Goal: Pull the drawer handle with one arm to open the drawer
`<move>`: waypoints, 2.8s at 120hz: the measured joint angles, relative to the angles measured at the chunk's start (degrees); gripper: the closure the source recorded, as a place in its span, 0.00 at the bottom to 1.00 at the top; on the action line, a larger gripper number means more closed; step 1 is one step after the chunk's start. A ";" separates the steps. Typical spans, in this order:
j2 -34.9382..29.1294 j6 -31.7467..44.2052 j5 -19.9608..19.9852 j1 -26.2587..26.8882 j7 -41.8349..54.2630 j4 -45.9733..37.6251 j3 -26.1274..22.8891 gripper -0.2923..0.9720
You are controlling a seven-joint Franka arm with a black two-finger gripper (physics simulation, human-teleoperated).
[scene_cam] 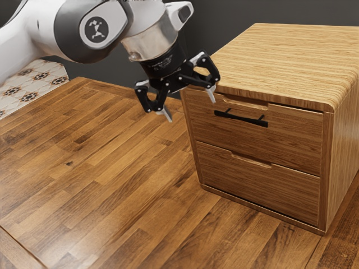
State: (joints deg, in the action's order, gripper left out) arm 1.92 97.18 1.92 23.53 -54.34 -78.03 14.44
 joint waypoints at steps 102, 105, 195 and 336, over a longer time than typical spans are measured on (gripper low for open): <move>-0.25 9.45 -2.27 2.01 -37.82 -4.08 -0.37 0.23; -0.34 9.76 -2.33 2.15 -38.50 -4.31 -0.37 0.23; -0.40 13.71 -2.94 9.05 -50.41 -7.25 -0.38 0.23; -0.76 15.48 -4.99 9.38 -55.78 -9.66 0.26 0.23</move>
State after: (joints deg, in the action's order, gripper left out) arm 1.16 112.66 -3.07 32.91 -110.12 -87.68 14.70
